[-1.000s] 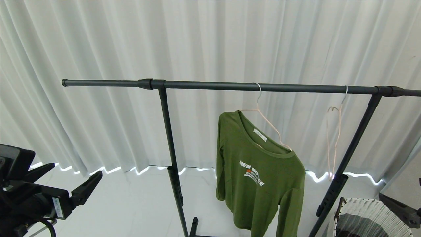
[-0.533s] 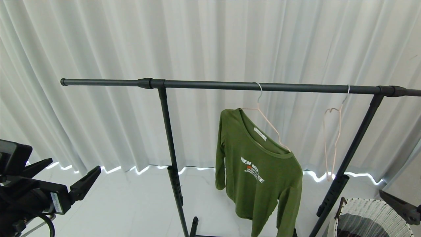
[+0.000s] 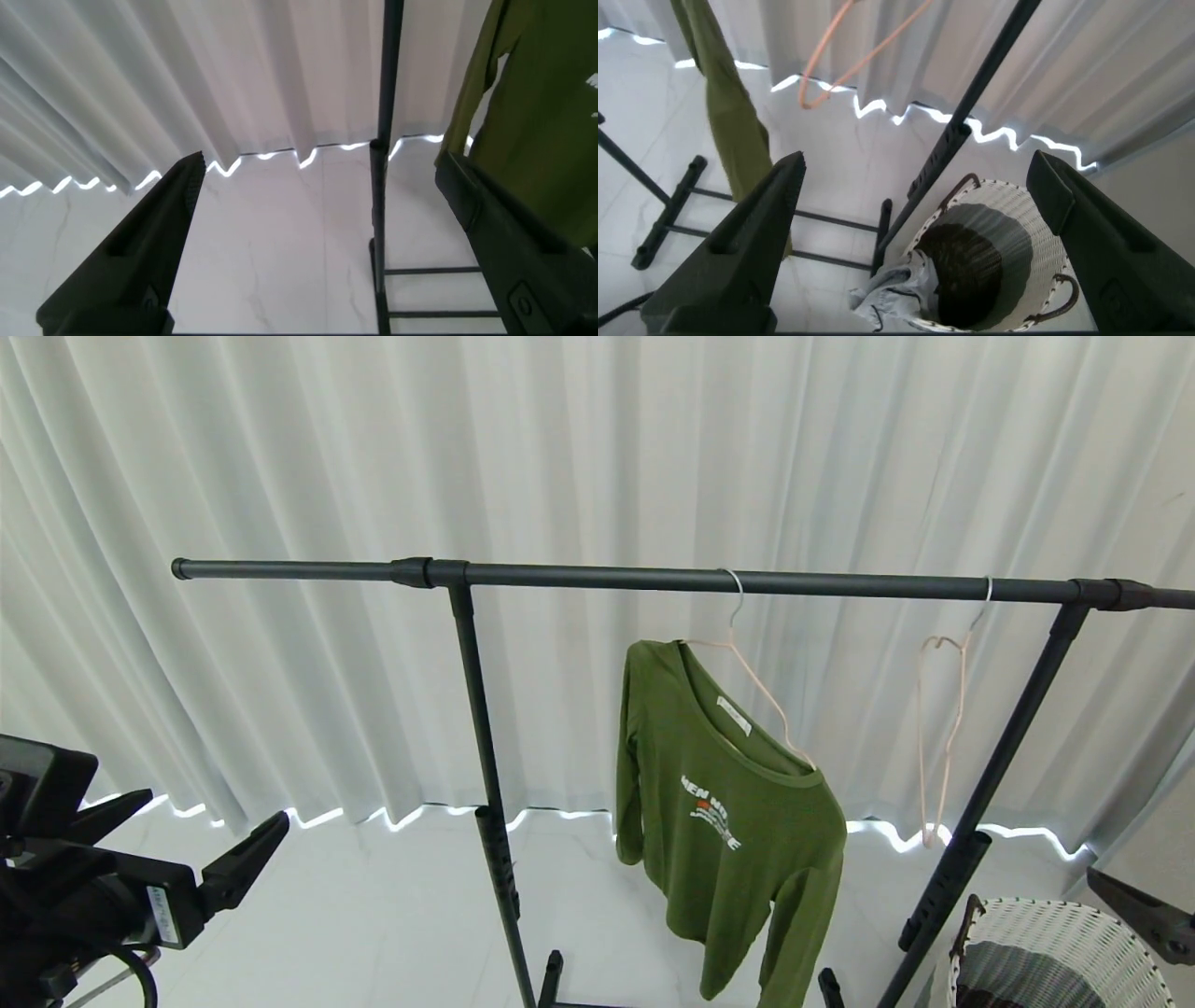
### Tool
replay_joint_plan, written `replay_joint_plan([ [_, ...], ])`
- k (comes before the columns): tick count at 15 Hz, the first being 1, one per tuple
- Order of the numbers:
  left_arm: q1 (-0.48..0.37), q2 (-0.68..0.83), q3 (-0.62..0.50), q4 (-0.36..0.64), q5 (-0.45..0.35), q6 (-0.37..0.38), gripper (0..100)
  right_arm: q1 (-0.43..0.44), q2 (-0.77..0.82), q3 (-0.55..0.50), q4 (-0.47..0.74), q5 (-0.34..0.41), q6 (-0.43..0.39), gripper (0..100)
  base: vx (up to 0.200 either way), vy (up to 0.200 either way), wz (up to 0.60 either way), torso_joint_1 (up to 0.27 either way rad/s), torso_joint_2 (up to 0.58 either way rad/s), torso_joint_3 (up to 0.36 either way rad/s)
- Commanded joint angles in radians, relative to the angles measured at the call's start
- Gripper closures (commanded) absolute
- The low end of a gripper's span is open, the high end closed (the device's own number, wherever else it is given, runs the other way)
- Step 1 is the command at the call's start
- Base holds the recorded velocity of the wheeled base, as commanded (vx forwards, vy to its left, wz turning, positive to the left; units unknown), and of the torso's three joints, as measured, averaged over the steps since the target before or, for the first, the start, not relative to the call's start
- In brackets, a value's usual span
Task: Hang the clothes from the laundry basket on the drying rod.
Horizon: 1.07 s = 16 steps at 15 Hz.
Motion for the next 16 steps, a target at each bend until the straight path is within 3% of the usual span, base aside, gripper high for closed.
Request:
replay_joint_plan([
  [1,0.0,0.003,0.0,-0.001,0.0,0.0,0,0.0,0.004,0.003,0.0,0.0,-0.001,0,0.0,0.0,0.0,0.0,0.0,0.0],
  [4,-0.003,0.002,0.001,-0.001,-0.002,0.004,0,0.001,0.002,0.004,0.001,0.001,-0.001,0,0.0,0.0,0.0,-0.052,0.16,0.083],
  [7,-0.011,0.016,0.014,0.001,-0.002,0.061,0,0.001,0.008,0.006,0.001,0.001,-0.01,0,0.0,0.0,0.0,-0.198,0.47,0.261],
  [12,-0.012,0.057,0.017,0.001,0.005,0.075,0,0.021,0.047,0.03,-0.009,0.001,-0.056,0,0.0,0.0,0.0,-0.216,0.51,0.299],
  [16,-0.014,0.072,0.015,0.001,0.075,0.093,0,0.018,0.045,0.032,-0.014,0.001,-0.051,0,0.0,0.0,0.0,-0.185,0.49,0.297],
])
